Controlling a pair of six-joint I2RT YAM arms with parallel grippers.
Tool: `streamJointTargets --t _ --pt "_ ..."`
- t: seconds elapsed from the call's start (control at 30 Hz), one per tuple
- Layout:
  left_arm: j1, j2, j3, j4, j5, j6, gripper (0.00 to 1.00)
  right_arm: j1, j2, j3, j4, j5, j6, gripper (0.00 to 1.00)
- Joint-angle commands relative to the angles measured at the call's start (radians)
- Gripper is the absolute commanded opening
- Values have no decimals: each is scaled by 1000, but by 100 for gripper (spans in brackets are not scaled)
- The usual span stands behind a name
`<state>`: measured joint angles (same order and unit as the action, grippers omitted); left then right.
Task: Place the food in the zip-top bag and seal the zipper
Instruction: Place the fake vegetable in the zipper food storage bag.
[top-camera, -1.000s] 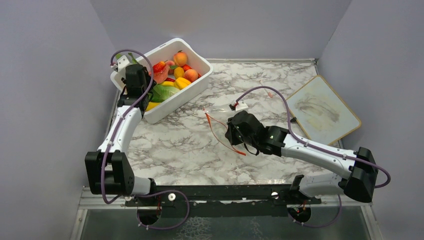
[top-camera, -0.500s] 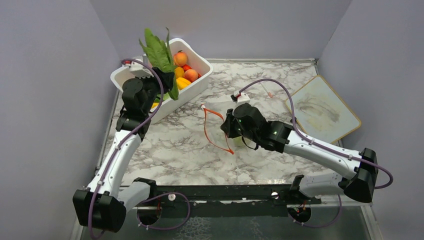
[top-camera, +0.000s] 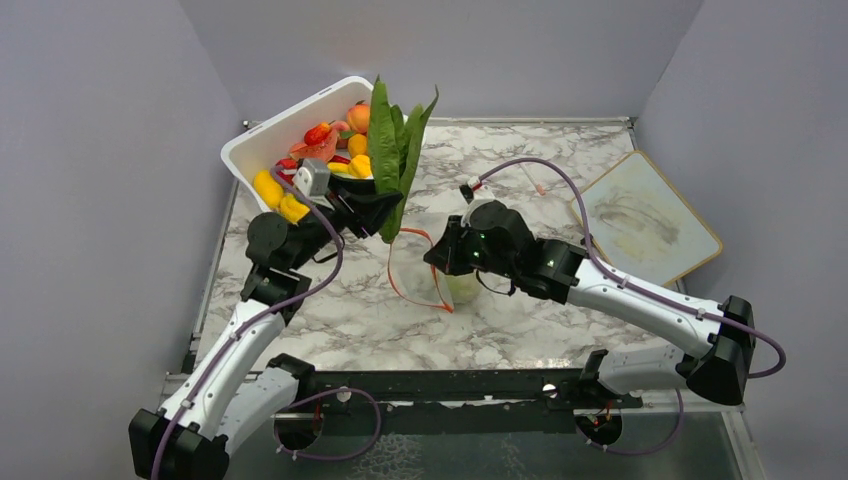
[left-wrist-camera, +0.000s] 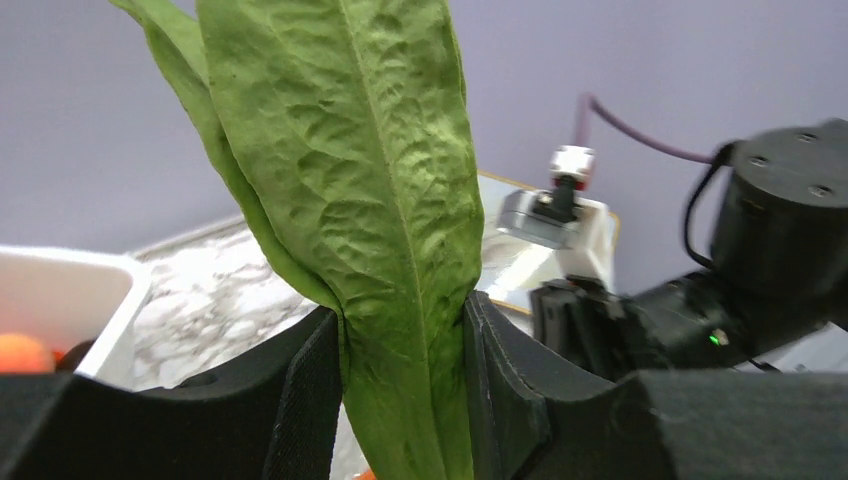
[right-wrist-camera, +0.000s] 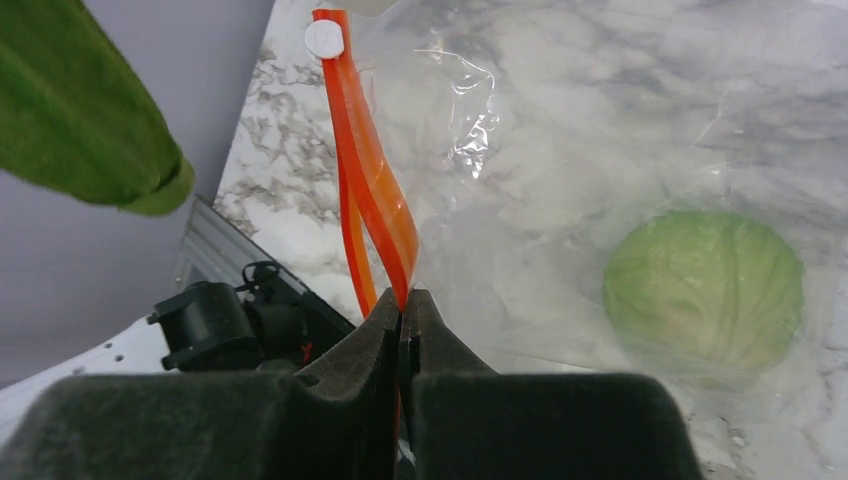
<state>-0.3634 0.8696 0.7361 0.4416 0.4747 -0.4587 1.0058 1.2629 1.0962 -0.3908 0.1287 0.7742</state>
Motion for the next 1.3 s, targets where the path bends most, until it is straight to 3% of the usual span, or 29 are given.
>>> streamJointTargets --t 0.0,0.3,0.53,0.67,0.77,0.9,1.07,1.27 --pt "-36 -72 -84 248 82 -15 34 -11 -11 7 101 -82 94 1" --pt "-61 -76 -223 518 72 -58 35 -16 -109 -73 255 -75 287 1" --pt "-76 -65 -305 593 83 -1 36 -17 -160 -110 322 -64 339 1" --pt "-82 -65 -358 653 82 30 42 -16 -167 -117 347 -66 349 1" --pt "-85 -71 -382 675 102 50 53 -16 -170 -118 354 -60 350 1" --pt "-86 -87 -398 672 115 67 69 -18 -178 -125 361 -54 347 1" --pt "-87 -106 -372 581 158 99 82 -20 -176 -128 368 -70 326 1" --pt "-87 -119 -309 358 195 199 81 -21 -182 -147 369 -80 322 1"
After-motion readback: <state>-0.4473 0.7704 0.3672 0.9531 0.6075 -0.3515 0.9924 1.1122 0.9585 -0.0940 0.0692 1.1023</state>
